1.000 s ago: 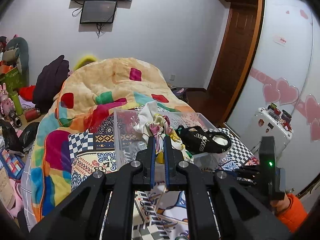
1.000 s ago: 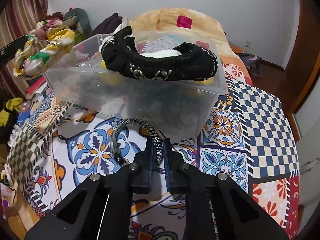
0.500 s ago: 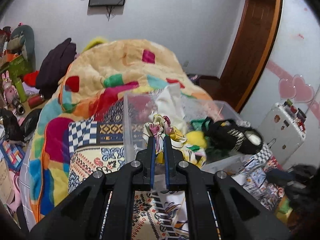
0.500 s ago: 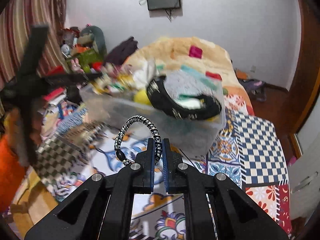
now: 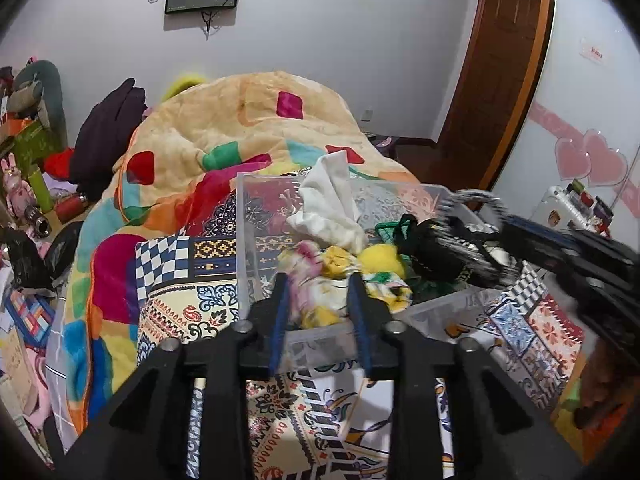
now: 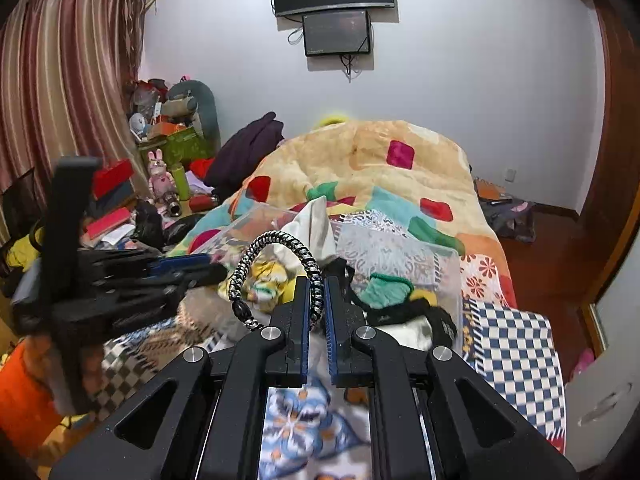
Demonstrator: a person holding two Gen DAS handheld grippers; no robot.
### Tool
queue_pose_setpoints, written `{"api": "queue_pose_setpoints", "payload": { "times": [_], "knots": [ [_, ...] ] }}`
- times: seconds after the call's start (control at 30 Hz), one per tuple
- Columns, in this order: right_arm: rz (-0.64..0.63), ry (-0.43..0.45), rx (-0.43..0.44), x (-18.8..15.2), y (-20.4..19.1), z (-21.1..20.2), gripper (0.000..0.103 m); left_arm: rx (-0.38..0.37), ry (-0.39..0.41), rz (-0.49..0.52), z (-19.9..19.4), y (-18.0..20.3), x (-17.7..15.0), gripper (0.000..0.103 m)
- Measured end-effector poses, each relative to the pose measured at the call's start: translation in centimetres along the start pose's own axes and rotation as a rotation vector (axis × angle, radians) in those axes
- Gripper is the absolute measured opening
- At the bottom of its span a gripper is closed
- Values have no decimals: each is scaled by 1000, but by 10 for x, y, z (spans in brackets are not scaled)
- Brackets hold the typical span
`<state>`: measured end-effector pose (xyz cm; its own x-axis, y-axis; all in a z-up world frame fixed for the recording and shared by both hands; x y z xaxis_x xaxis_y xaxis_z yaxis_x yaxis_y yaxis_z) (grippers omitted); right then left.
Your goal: Organize soft objects
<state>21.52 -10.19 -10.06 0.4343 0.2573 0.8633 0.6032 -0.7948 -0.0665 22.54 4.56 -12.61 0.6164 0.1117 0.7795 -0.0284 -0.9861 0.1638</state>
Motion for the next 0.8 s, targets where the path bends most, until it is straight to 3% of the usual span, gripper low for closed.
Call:
{"api": "queue_pose_setpoints", "payload": {
  "times": [0.27,0.37,0.43,0.5,0.7,0.8],
  "knots": [
    [-41,-73,-24,-10,-7,30,7,-12,36,-21,-13,-2,3,50],
    [-47,-85,-12,-13,-11,27,14,-9,49,-16,-19,0,4,51],
    [-38,-77,3,-12,-13,19,29,-10,58,-13,-23,1,5,51],
    [-32,-62,8,-8,-12,15,35,-17,78,-13,-32,3,8,53],
    [-13,12,23,10,-12,-22,35,-19,172,10,-68,16,23,56],
    [-4,65,27,20,-14,-49,36,-18,234,29,-93,27,32,63]
  ]
}}
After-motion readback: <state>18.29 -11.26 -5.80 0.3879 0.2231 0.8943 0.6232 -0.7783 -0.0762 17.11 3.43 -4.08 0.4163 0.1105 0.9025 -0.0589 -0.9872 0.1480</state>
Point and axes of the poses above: each gripper's, at about its wrist camera, not at the fingertips, and z roughly the way its jaws point, y to its right, x to its top, the point moved 7 cm from there along z, roughly the way its jaws point, and after that the axes turned 4 degrees about y, right-handed, at the moved point
